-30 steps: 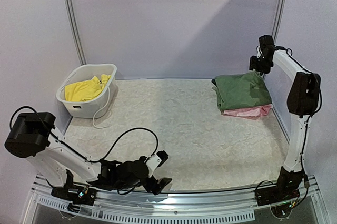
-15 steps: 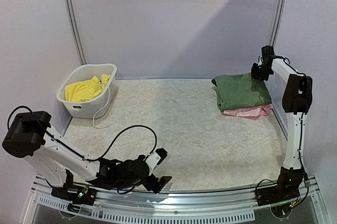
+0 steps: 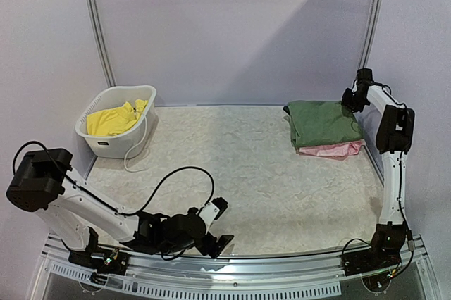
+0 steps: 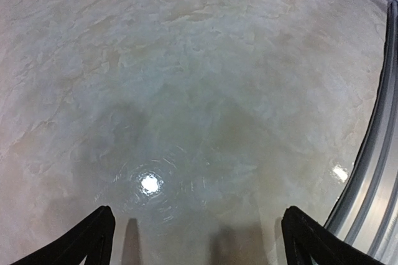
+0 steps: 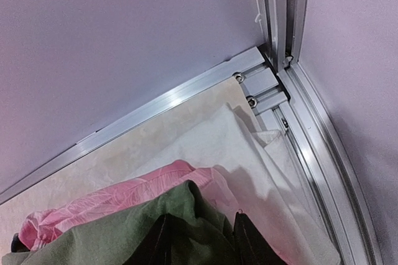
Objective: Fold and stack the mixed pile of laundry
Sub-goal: Smooth out the square-folded tank top at the corner of the board.
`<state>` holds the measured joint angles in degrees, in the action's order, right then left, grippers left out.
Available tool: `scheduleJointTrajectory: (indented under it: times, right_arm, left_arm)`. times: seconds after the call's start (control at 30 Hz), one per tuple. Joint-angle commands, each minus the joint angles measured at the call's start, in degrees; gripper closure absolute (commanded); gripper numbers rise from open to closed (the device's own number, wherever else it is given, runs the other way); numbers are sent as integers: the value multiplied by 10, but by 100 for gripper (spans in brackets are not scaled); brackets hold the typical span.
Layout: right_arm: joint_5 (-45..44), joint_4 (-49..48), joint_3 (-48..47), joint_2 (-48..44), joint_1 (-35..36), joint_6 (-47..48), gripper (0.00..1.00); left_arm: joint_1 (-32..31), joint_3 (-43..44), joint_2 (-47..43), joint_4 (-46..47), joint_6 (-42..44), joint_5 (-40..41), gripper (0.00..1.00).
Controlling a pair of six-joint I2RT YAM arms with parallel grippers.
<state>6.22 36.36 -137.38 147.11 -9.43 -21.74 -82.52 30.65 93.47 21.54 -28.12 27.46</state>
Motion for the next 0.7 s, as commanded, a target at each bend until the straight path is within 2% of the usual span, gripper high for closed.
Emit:
scheduleJointTrajectory:
  times: [0.0,0.23,0.43,0.67]
  right_arm:
    - [5,-4,-32,-3,0,-5,63]
    - [13,28,0,-111,22,1,57]
    - [30,-14,133,-211,60,1,55]
    - [20,-64,241,-266,146,1,56]
  left_arm:
    - [-19,9,-2,-22,-12,14,5]
    - [-27,-4,-48,-57,-15,36,5]
    - [-29,-24,-82,-79,-16,54,5]
    - [-28,-41,-118,-108,-21,73,5]
